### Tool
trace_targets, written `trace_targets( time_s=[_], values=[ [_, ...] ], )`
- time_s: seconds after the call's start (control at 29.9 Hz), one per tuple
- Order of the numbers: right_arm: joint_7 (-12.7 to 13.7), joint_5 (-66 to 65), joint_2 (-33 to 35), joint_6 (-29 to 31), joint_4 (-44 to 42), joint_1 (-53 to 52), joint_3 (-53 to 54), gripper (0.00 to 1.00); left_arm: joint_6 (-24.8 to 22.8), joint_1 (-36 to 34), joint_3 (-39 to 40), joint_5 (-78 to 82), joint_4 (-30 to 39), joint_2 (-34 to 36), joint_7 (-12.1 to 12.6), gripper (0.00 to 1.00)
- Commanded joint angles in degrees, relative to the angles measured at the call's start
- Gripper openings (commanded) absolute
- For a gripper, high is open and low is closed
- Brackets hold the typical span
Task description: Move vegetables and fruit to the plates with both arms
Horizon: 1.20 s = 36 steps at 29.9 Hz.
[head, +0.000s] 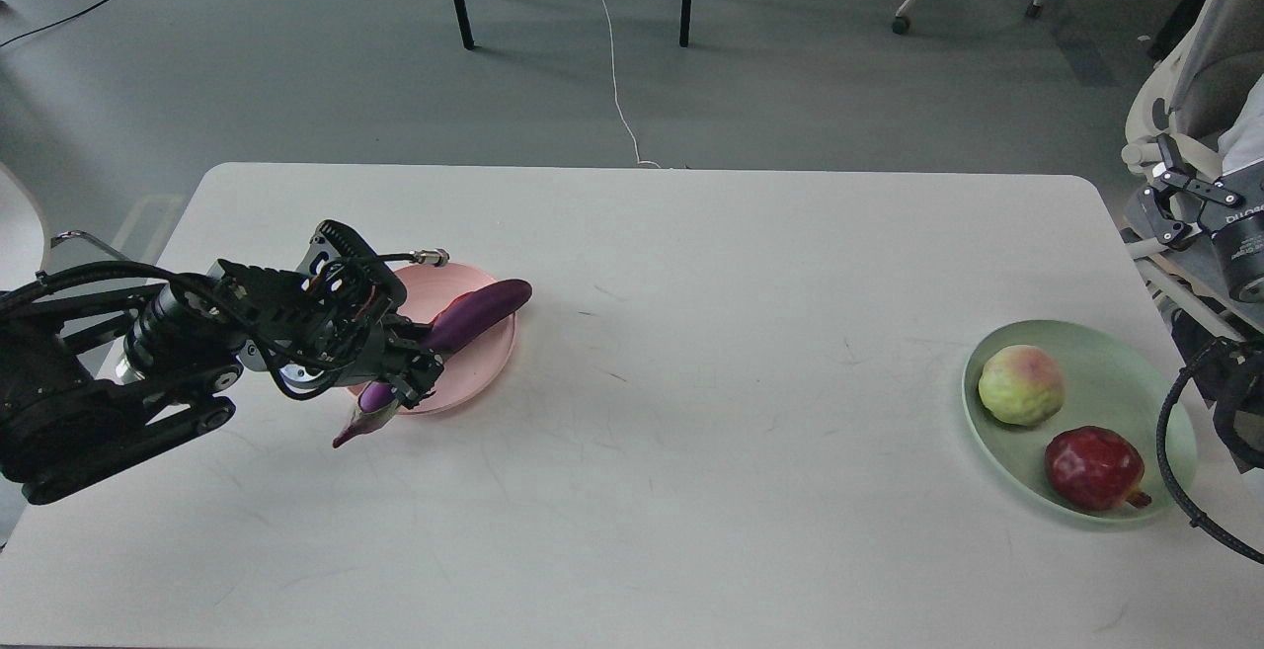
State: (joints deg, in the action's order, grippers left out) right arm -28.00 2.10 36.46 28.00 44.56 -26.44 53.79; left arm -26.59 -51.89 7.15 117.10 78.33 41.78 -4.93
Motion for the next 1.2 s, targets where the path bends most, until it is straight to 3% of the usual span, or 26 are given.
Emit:
trace_targets(
  time_s=[0.0,0.17,0.43,0.57,0.7,0.8,1.07,1.17],
  values=[
    [0.00,0.00,0.02,0.00,0.00,-0.10,0.00,0.97,3.12,0.03,0.05,0.05,-0.72,-0.12,0.19,0.74],
    [0.00,0.00,0.02,0.00,0.00,-0.19,0.00,0.97,4.09,-0.41,0.67,-0.56,-0.72,0.23,0.10,0.84],
    [0.00,0.00,0.02,0.00,0.00,-0.36,0.00,0.97,4.18,-0.85,1.37,-0.91,-0.72,0.68,-0.34,0.86],
    [0.00,0.00,0.02,0.00,0.00,-0.37,0.00,0.97,4.18,-1.20,6.45,-6.08,-0.72,0.68,-0.52,0.89],
    [0.00,0.00,0.19,0.00,0.00,-0.37,0.09,0.97,5.14,-0.94,13.75,-16.70,-4.22,0.06,-0.52,0.98],
    [0.00,0.00,0.28,0.00,0.00,-0.37,0.00,0.97,8.92,-0.67,18.32,-29.00,-9.05,-0.99,-0.26,0.98],
    [0.00,-0.08,-0.07,0.00,-3.24,-3.09,0.00,0.98,10.86,-1.64,22.29,-64.69,-13.10,-3.01,0.54,0.98],
    [0.00,-0.08,-0.94,0.00,-6.32,-3.70,0.00,0.98,13.49,-1.73,23.86,-74.62,-18.98,-6.42,0.63,0.98]
  ],
)
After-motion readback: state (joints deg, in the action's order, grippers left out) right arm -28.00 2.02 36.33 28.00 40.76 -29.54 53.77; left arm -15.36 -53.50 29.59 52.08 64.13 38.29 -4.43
